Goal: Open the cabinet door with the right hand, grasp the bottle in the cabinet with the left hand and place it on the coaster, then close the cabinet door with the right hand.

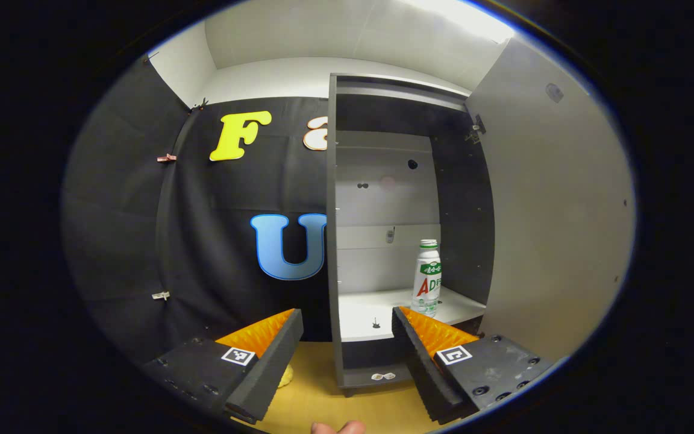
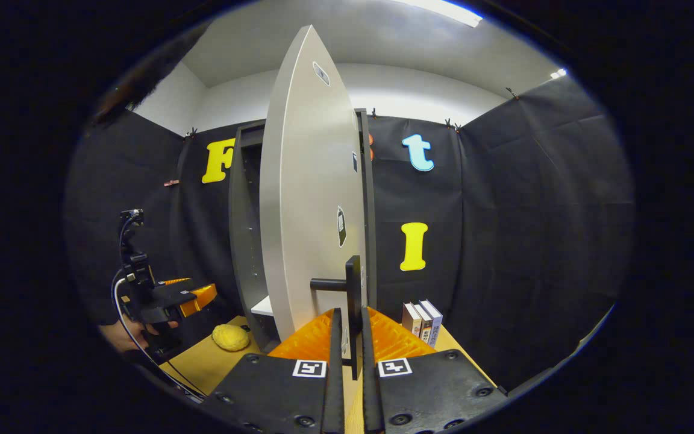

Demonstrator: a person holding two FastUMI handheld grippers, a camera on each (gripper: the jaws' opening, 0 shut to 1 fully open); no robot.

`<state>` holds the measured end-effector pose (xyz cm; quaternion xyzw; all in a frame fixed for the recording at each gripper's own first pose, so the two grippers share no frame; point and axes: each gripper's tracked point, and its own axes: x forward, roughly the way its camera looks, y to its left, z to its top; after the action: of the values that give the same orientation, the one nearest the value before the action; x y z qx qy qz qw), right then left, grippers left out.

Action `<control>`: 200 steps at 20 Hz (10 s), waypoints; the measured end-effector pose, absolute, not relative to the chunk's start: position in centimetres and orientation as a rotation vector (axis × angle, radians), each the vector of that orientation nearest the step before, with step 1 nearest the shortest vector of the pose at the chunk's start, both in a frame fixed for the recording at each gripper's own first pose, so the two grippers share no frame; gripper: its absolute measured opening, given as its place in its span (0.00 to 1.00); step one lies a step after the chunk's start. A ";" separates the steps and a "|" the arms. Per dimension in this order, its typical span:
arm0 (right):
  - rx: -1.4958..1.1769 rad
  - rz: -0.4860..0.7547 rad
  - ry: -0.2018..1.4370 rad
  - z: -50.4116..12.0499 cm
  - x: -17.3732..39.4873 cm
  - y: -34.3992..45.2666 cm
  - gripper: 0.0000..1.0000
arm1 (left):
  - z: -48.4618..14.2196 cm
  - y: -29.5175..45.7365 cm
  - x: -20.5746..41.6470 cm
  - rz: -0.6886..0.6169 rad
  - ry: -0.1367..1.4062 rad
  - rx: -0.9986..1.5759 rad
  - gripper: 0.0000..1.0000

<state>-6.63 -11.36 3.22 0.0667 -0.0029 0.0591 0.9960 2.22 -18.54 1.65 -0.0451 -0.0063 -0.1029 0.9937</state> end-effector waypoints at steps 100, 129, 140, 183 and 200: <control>0.142 -0.290 -0.059 2.8 -6.7 -26.2 0.98 | -38.2 -17.7 -9.6 -0.639 0.185 -0.046 0.94; 0.210 0.003 -0.008 2.4 -5.3 -10.6 0.97 | -8.5 -3.1 -5.7 -0.112 0.138 -0.163 0.94; 0.177 0.304 0.044 0.4 0.6 5.9 0.97 | -6.6 -0.1 -4.9 -0.018 0.110 -0.152 0.94; 0.066 0.045 0.047 -3.9 1.8 -2.3 0.97 | -3.1 -6.6 -0.8 -0.151 0.071 -0.073 0.94; 0.056 0.049 0.059 -3.7 1.9 -1.7 0.96 | -3.1 -5.8 -1.9 -0.162 0.080 -0.070 0.94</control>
<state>1.87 -1.68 -3.68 0.0278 0.0295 0.0246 0.9989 -1.95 -5.79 -3.08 -0.0348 0.0400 -0.0809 0.9953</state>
